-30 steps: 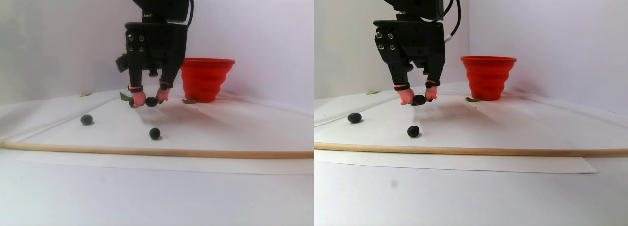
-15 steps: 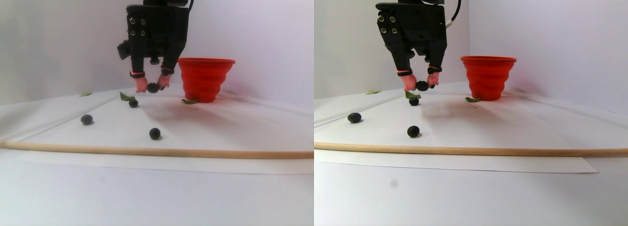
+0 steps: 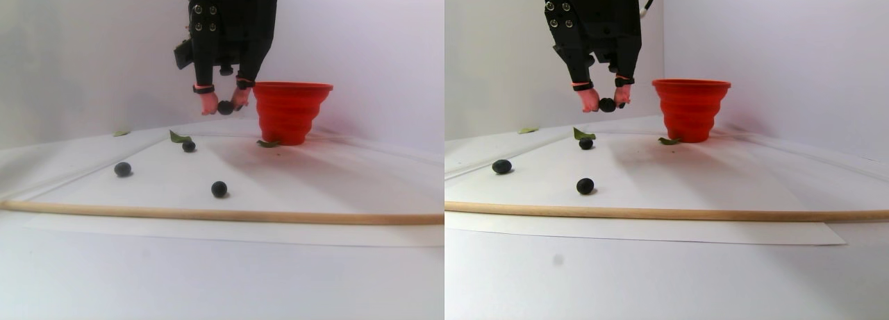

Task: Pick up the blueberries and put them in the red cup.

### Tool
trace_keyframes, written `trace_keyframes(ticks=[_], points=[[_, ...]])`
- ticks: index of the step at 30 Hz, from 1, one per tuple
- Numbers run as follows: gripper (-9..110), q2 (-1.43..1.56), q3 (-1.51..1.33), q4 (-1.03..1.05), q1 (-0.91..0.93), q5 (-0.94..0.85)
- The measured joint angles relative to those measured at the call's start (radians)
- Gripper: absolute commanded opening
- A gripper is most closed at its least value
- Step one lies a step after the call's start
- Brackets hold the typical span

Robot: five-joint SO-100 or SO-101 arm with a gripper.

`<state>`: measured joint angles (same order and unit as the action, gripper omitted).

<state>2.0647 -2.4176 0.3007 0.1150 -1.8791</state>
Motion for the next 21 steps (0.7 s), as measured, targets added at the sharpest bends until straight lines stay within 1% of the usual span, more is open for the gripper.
trace_keyframes(ticks=[21], points=[[14,0.097,0.041,0.015,0.066,-0.032]])
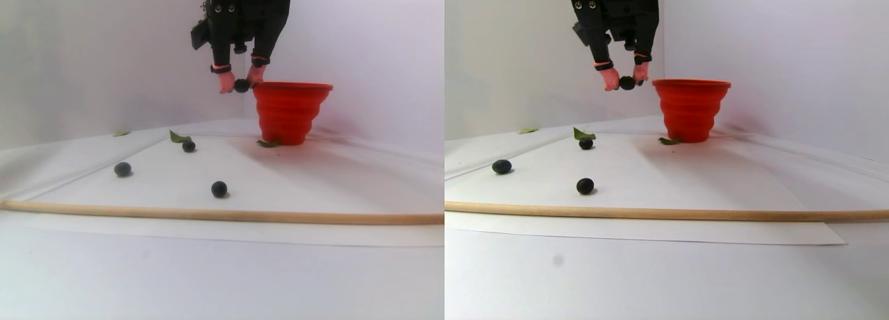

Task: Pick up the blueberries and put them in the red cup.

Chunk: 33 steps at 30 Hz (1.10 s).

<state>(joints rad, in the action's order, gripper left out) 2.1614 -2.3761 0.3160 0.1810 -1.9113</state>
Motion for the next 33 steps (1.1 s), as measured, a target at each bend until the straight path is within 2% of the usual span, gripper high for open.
trace_keyframes(ticks=[20,33], points=[[14,0.021,0.101,0.005,0.072,-0.023],[14,-0.012,0.169,-0.072,0.121,-0.021]])
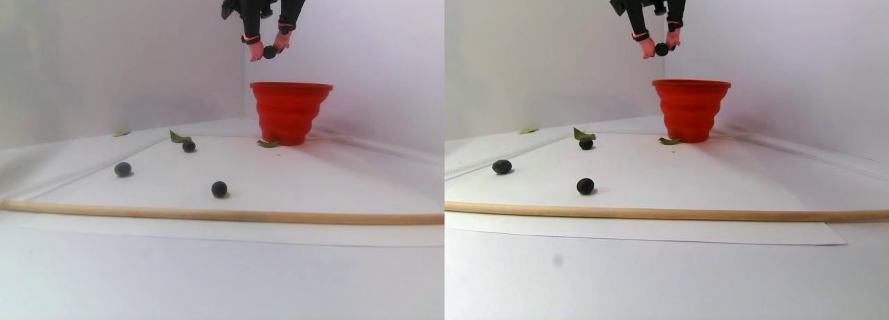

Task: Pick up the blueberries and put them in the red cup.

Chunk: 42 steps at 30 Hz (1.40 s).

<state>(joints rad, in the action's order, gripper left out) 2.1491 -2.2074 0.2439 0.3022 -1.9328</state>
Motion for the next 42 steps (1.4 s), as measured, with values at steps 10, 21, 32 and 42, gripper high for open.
trace_keyframes(ticks=[10,21,32,42], points=[[14,-0.083,0.023,-0.066,0.035,0.002],[16,-0.179,0.086,-0.141,0.051,0.051],[19,-0.196,0.095,-0.179,0.051,0.083],[18,-0.19,0.095,-0.106,0.049,0.107]])
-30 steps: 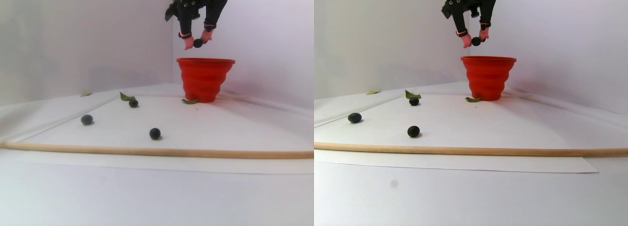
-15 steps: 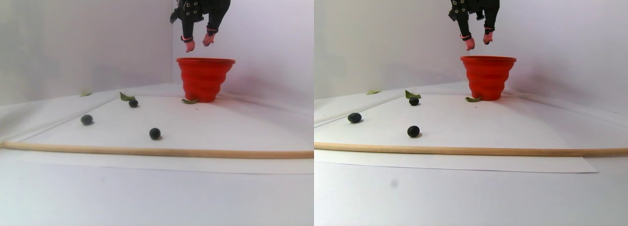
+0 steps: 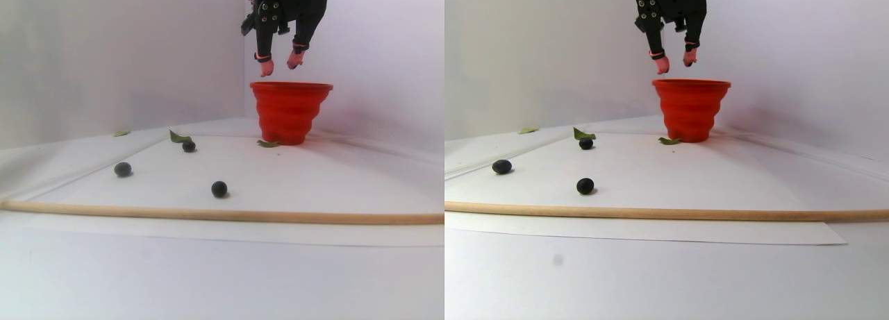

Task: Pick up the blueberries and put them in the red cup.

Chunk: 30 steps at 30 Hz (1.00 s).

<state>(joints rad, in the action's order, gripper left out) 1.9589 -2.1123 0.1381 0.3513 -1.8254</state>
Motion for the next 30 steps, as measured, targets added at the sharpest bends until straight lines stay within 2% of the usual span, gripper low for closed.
trace_keyframes(ticks=[30], points=[[18,0.25,-0.02,0.337,-0.104,0.069]])
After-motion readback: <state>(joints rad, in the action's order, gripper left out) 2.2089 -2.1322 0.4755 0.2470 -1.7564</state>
